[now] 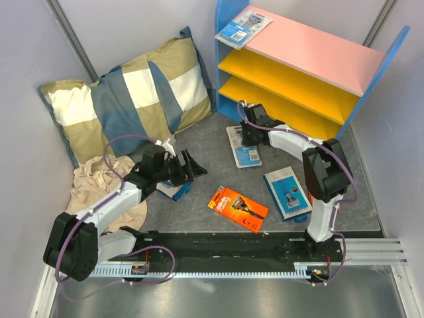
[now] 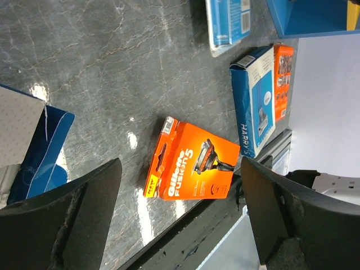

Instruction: Place and organize the shaving razors onto the shelf

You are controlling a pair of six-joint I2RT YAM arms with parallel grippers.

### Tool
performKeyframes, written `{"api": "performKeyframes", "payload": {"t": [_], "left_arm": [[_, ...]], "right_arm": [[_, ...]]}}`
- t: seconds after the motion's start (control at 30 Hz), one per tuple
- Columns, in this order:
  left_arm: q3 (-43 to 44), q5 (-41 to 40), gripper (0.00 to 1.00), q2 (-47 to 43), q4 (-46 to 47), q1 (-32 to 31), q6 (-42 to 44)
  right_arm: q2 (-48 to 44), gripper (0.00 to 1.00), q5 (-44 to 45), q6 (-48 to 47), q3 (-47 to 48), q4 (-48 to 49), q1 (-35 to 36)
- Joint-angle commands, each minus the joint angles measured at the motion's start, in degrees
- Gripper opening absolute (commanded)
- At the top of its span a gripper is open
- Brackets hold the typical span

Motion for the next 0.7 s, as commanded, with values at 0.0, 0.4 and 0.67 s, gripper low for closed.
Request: {"api": "performKeyframes", "payload": {"t": [0.0,0.4,0.67], "left_arm": [[3.6,1.3,0.92,-0.7,0.1,0.0,1.4],[11.8,6.2,0.93,0.3,-4.5,0.2,3.6],[24.7,15.3,0.93,8.9,-7.3,1.7,5.9]], "right_arm": [[-9.1,0.05,-4.9,-1.4,0.2,0.8,0.1],[-20.6,0.05,-23.3,-9.9,-3.5,-0.1,0.1],[-26.5,0.05,-25.2,-13.9,-7.4,-5.7,4.7]]}}
